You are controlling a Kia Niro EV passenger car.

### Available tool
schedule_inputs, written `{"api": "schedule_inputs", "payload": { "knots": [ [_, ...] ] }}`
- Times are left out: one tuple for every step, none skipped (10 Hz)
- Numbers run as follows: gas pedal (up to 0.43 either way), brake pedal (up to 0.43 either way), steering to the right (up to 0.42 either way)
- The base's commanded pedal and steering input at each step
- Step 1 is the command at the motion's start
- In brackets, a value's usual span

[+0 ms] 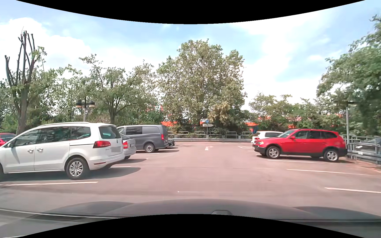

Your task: Follow the waypoints while adhering to traffic rules and regulations

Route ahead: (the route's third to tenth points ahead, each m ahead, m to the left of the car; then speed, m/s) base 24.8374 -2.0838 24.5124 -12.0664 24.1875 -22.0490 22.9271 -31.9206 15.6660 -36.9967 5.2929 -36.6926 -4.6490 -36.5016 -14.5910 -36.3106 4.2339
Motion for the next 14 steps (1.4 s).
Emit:
{"api": "schedule_inputs", "payload": {
  "knots": [
    [0.059,0.0,-0.004],
    [0.039,0.0,-0.004],
    [0.02,0.0,-0.003],
    [0.02,0.0,-0.001],
    [0.02,0.0,0.001],
    [0.02,0.0,0.003],
    [0.02,0.0,0.004],
    [0.02,0.0,0.004],
    [0.02,0.0,0.004],
    [0.02,0.0,0.005],
    [0.02,0.0,0.008],
    [0.02,0.0,0.008],
    [0.02,0.0,0.008],
    [0.02,0.0,0.008]
  ]
}}
